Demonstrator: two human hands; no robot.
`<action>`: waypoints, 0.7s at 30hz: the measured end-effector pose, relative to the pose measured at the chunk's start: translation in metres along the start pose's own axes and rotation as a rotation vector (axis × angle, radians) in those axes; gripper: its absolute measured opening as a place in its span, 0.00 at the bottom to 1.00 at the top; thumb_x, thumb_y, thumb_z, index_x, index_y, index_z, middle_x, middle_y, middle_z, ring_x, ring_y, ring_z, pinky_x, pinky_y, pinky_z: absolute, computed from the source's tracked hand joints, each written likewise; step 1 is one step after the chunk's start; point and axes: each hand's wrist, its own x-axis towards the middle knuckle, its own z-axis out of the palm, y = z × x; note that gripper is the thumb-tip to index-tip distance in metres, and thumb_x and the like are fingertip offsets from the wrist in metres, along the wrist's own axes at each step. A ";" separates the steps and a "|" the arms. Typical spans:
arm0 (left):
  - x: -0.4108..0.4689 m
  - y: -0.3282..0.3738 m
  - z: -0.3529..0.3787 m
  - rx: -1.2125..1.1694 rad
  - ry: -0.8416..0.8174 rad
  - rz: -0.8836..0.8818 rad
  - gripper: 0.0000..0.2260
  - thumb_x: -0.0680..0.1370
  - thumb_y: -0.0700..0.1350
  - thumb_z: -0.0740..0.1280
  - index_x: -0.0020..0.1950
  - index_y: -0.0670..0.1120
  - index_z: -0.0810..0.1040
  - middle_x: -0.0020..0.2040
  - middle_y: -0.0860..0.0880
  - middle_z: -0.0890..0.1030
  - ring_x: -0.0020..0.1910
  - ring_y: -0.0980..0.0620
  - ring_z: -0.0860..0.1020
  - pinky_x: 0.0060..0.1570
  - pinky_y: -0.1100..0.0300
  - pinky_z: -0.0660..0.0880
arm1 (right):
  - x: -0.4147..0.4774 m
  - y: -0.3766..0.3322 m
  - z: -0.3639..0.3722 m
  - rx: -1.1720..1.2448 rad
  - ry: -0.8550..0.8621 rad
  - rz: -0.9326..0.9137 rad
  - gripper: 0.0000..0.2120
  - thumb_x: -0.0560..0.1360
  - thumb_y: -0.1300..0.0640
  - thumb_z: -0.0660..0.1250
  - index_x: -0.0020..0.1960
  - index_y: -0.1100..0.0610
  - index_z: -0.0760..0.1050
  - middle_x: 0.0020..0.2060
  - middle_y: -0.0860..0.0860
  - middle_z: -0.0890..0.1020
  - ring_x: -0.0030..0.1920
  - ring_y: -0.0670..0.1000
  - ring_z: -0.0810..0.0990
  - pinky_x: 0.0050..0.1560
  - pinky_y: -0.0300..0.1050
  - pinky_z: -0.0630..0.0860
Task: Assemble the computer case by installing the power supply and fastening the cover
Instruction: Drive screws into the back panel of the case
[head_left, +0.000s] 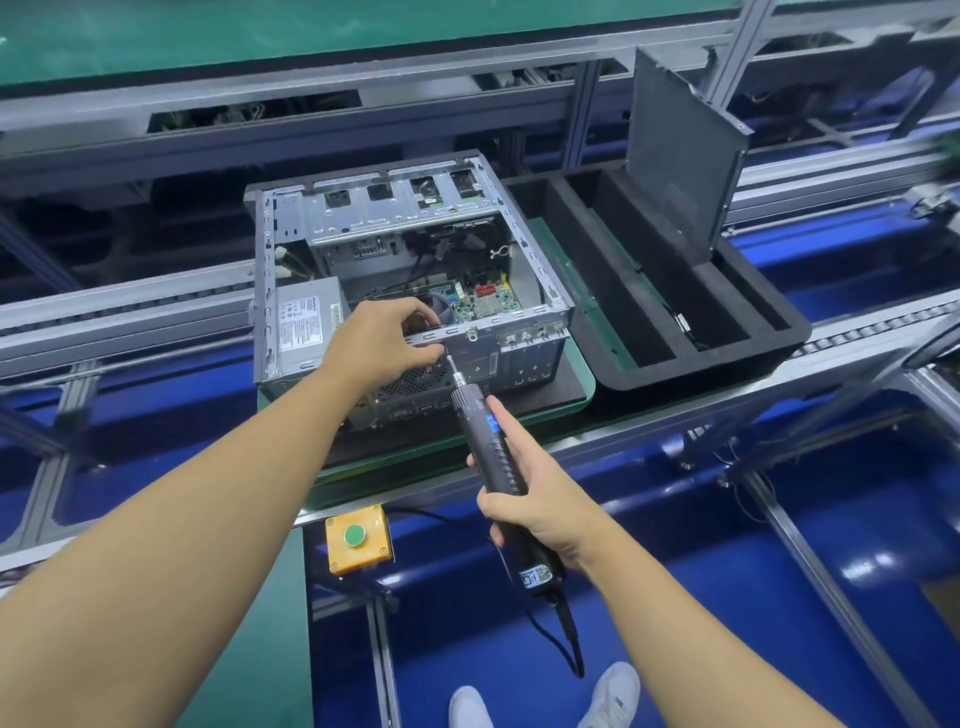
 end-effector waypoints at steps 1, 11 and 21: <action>0.000 0.000 0.000 0.001 -0.002 0.001 0.10 0.71 0.52 0.75 0.49 0.60 0.78 0.41 0.64 0.78 0.44 0.57 0.78 0.38 0.63 0.72 | 0.001 0.000 0.000 -0.004 0.001 0.000 0.47 0.71 0.63 0.71 0.73 0.21 0.58 0.60 0.49 0.80 0.33 0.56 0.78 0.40 0.51 0.81; 0.001 -0.002 0.000 0.006 -0.005 0.004 0.09 0.72 0.51 0.74 0.51 0.58 0.79 0.44 0.59 0.80 0.45 0.56 0.79 0.41 0.61 0.74 | 0.007 -0.004 0.000 0.001 0.004 0.007 0.47 0.71 0.64 0.71 0.74 0.21 0.58 0.62 0.52 0.79 0.33 0.55 0.77 0.39 0.50 0.81; 0.001 -0.001 0.000 -0.011 -0.026 0.000 0.10 0.72 0.50 0.74 0.51 0.58 0.79 0.43 0.59 0.80 0.45 0.55 0.79 0.44 0.58 0.77 | 0.008 -0.006 -0.002 -0.019 0.010 0.027 0.47 0.71 0.64 0.71 0.75 0.23 0.58 0.62 0.52 0.79 0.34 0.55 0.76 0.38 0.48 0.80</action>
